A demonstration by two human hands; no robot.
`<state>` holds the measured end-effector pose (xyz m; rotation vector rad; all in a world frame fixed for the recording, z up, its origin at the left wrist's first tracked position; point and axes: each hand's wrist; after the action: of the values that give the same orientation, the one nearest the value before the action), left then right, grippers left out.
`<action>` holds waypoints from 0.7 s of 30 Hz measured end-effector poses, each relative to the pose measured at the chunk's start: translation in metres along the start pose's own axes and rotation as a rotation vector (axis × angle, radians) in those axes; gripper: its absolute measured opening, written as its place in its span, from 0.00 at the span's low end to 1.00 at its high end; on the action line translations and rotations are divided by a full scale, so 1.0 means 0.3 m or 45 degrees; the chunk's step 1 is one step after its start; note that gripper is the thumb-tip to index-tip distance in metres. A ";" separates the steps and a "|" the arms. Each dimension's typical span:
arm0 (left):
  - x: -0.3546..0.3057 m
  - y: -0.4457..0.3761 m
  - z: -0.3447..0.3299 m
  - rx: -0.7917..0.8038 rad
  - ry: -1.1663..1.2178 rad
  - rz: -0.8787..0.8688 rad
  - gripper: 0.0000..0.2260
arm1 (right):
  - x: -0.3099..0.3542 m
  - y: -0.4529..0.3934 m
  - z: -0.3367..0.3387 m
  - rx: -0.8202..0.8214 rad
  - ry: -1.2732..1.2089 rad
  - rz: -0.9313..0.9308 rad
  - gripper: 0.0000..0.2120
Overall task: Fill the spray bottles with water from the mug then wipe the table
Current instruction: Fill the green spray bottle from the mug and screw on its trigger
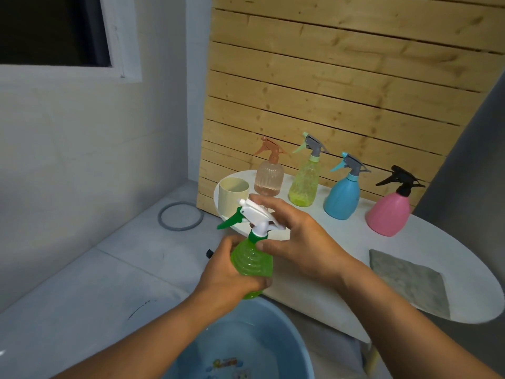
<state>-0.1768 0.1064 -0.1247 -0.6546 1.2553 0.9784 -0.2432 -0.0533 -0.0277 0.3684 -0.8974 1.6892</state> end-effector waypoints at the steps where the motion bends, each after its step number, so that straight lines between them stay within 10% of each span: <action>1: -0.001 0.001 -0.003 0.005 -0.003 -0.008 0.35 | -0.002 -0.001 0.005 0.009 -0.002 -0.011 0.38; 21: 0.008 0.025 0.017 0.022 -0.036 -0.057 0.34 | 0.032 -0.001 -0.026 -0.052 0.252 -0.075 0.39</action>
<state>-0.1812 0.1149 -0.1251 -0.6510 1.2184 0.9363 -0.2446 -0.0409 -0.0265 0.1941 -0.7665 1.6196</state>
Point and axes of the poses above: each hand's wrist, its own y-axis away from the middle knuckle, its own z-axis out of the back of the hand, x = y × z, and after that the axes turned 9 degrees about z, right-handed
